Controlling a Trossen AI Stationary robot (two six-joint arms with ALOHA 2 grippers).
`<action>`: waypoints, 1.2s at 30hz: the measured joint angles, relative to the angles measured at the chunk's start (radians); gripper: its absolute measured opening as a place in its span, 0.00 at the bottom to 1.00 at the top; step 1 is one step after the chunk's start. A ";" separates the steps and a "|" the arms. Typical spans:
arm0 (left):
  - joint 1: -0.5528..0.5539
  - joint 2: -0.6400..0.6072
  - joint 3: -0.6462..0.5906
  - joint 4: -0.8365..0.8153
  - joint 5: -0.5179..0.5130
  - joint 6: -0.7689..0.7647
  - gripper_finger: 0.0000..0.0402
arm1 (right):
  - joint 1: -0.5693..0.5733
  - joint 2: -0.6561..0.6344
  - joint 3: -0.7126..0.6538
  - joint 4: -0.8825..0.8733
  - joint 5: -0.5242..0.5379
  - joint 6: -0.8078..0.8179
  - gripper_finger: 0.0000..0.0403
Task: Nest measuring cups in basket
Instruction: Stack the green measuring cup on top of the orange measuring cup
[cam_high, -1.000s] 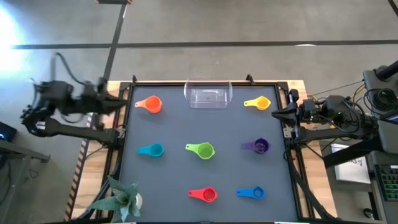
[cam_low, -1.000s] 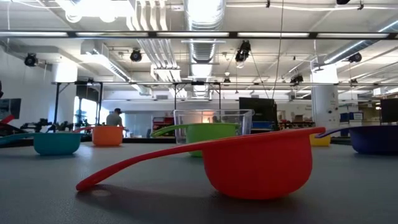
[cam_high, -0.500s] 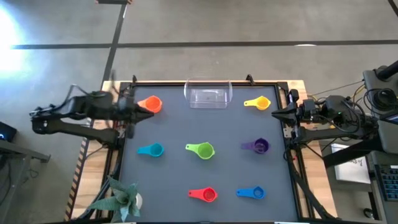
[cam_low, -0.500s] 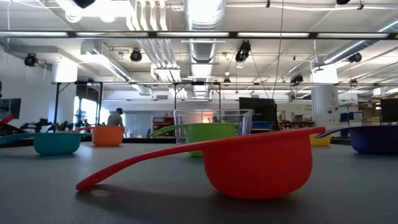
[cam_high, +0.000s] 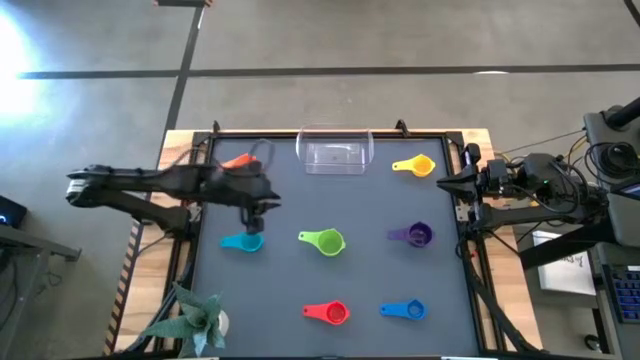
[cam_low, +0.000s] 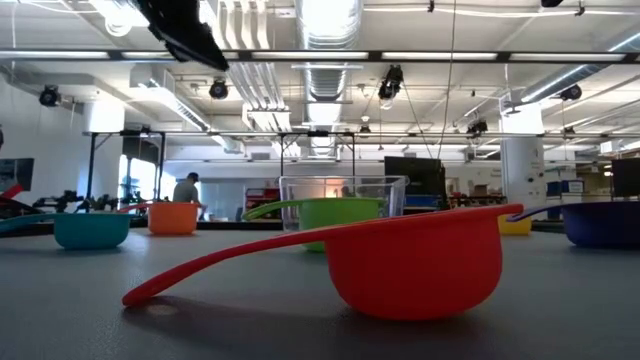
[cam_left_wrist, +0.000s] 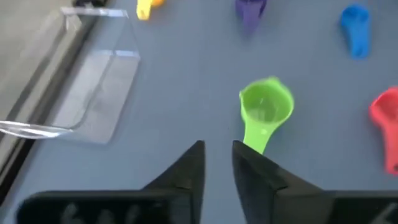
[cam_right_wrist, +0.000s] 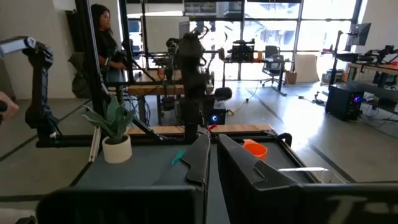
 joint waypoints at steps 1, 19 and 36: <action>0.000 0.028 0.000 0.000 0.000 0.010 0.23 | 0.000 0.000 0.000 0.000 0.000 0.000 0.06; -0.064 0.511 0.023 0.190 -0.004 0.189 0.63 | 0.000 0.000 0.000 0.000 0.000 0.000 0.06; -0.130 0.829 0.249 0.069 0.051 0.234 0.70 | 0.000 0.000 0.000 0.000 0.000 0.000 0.06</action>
